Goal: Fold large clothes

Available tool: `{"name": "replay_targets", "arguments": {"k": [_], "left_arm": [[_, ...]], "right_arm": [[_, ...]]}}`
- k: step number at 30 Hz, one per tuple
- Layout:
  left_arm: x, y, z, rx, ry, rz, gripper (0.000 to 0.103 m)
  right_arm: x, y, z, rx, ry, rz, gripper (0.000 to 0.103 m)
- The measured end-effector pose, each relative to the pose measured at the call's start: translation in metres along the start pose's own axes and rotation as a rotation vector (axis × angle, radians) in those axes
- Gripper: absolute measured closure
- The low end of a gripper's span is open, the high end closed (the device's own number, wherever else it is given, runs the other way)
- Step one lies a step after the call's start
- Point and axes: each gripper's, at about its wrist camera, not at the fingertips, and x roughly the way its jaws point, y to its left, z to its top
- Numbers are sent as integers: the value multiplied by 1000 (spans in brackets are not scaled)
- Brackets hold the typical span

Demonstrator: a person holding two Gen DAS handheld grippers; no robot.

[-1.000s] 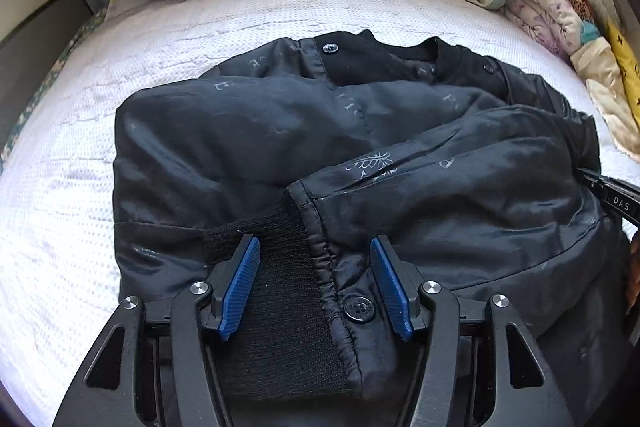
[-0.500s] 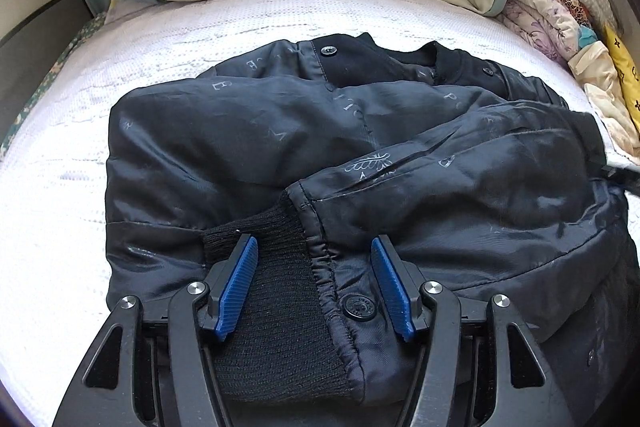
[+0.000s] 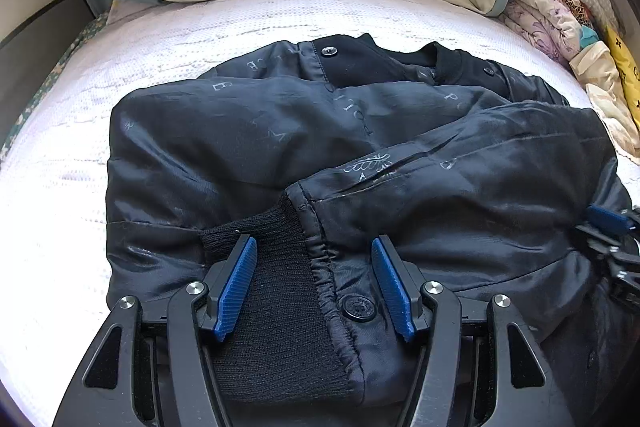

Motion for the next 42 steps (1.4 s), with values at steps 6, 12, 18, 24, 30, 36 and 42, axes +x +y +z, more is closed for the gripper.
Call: {"name": "replay_targets", "arguments": {"k": [6,12,18,24,30,36,42], "left_arm": [[0,1,-1,-6,-7,-10,37],[-1,-1,-1,-2,-10,-3,36],[-1,-2,-1,1,-15,4,34],[-7,-1,4,-24,-10,-25,22],[-20,-1,10,-44,-9,-28,17],[-44,14,16,-124,-42,-50,15],[-58,31,17,-187,-32,-58,15]], "right_arm": [[21,2,-9,-12,-29,-23,60],[22,1,-11,10,-16,-12,60],[-5,-19,7,122,6,89,60],[-37,-58,18,222,-92,80,60],[-42,-81,13,282,-78,66,60],[-52,-84,6,284,-75,80,60],[-55,-76,1,257,-45,80,58]]}}
